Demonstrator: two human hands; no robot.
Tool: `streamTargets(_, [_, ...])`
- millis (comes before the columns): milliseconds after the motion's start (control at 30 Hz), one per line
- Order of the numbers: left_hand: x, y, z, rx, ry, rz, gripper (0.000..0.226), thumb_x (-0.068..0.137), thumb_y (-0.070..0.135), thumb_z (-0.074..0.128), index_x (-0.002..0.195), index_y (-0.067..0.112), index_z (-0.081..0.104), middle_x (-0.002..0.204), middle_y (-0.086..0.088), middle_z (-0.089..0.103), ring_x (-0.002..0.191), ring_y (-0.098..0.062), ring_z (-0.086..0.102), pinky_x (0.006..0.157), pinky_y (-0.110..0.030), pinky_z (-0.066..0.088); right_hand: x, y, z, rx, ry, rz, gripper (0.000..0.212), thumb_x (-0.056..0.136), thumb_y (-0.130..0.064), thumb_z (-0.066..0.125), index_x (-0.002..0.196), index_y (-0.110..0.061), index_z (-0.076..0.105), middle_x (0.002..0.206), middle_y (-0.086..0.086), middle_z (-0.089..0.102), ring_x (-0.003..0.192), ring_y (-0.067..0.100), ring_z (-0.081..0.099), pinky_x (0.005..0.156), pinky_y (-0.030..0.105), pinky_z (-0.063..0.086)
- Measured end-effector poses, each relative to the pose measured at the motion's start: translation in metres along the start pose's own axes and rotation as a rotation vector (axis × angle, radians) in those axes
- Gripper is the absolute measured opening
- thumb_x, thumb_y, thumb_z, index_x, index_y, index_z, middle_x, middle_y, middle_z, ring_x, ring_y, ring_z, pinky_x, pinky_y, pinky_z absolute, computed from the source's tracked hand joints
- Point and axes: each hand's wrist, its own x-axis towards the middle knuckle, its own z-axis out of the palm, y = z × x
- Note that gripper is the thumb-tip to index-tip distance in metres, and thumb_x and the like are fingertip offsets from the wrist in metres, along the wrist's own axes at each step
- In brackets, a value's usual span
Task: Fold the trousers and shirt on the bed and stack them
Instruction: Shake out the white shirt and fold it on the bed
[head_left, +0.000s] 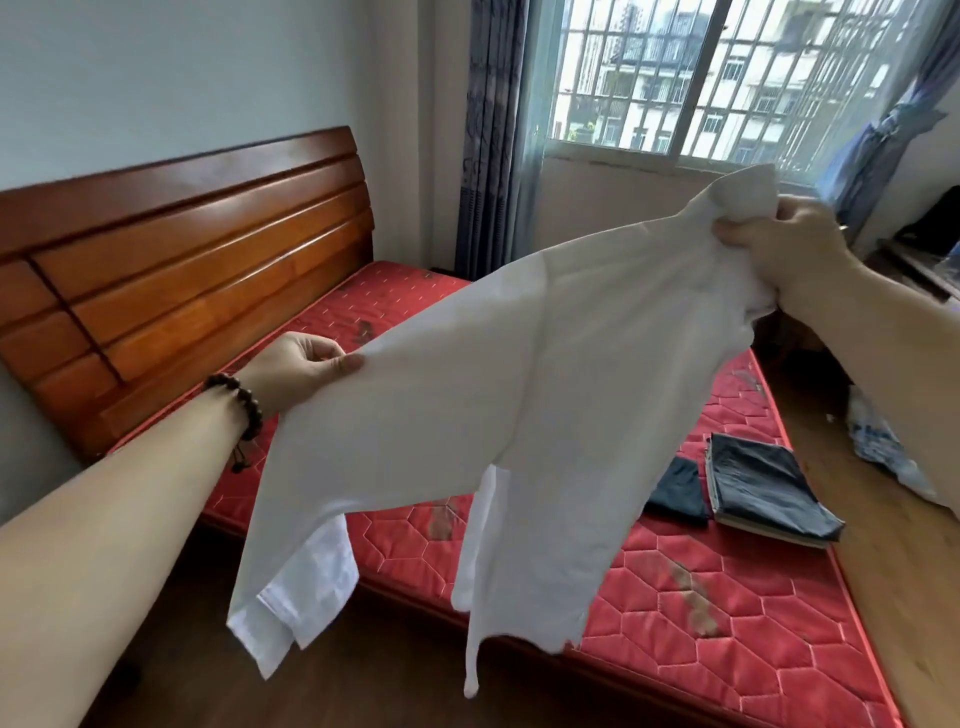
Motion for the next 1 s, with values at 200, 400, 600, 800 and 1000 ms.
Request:
streamTargets(200, [0.067, -0.066, 0.026, 0.238, -0.012, -0.130, 0.030, 0.082, 0.040, 0.069, 0.076, 0.011, 0.070, 0.067, -0.001, 0.069, 0.055, -0.011, 0.058, 0.047, -0.013, 0.044, 0.047, 0.080, 0.071, -0.159, -0.155, 0.114, 0.005, 0.078, -0.012, 0.071, 0.080, -0.015, 0.067, 0.086, 0.005, 0.064, 0.072, 0.016, 0.057, 0.072, 0.033, 0.049])
streamTargets(400, [0.175, -0.212, 0.083, 0.467, -0.007, -0.199, 0.019, 0.090, 0.025, 0.064, 0.078, 0.012, 0.070, 0.064, -0.002, 0.061, 0.058, -0.014, 0.051, 0.055, -0.025, 0.038, 0.095, 0.247, 0.191, -0.220, -0.223, 0.287, 0.011, 0.082, -0.014, 0.068, 0.093, -0.016, 0.068, 0.089, 0.001, 0.064, 0.075, 0.013, 0.058, 0.068, 0.022, 0.052])
streamTargets(600, [0.296, -0.373, 0.122, 0.612, -0.025, -0.342, 0.024, 0.093, 0.028, 0.054, 0.074, 0.016, 0.062, 0.068, -0.001, 0.060, 0.067, -0.023, 0.055, 0.056, -0.031, 0.036, 0.150, 0.437, 0.336, -0.227, -0.205, 0.468, 0.017, 0.081, -0.010, 0.061, 0.095, -0.003, 0.067, 0.084, 0.000, 0.058, 0.077, 0.012, 0.052, 0.059, 0.021, 0.045])
streamTargets(800, [0.403, -0.474, 0.130, 0.713, -0.068, -0.431, 0.026, 0.096, 0.029, 0.048, 0.073, 0.019, 0.056, 0.068, -0.003, 0.057, 0.065, -0.022, 0.051, 0.054, -0.033, 0.034, 0.202, 0.560, 0.443, -0.287, -0.224, 0.520, 0.017, 0.072, -0.018, 0.057, 0.084, -0.015, 0.069, 0.081, -0.005, 0.059, 0.074, 0.011, 0.050, 0.067, 0.027, 0.044])
streamTargets(1000, [0.464, -0.521, 0.150, 0.885, 0.002, -0.474, 0.020, 0.096, 0.027, 0.048, 0.108, 0.017, 0.060, 0.111, -0.013, 0.060, 0.101, -0.034, 0.053, 0.082, -0.042, 0.041, 0.242, 0.634, 0.512, -0.651, -0.310, 0.463, 0.046, 0.085, -0.032, 0.066, 0.126, -0.015, 0.053, 0.125, 0.009, 0.058, 0.115, 0.025, 0.054, 0.098, 0.035, 0.040])
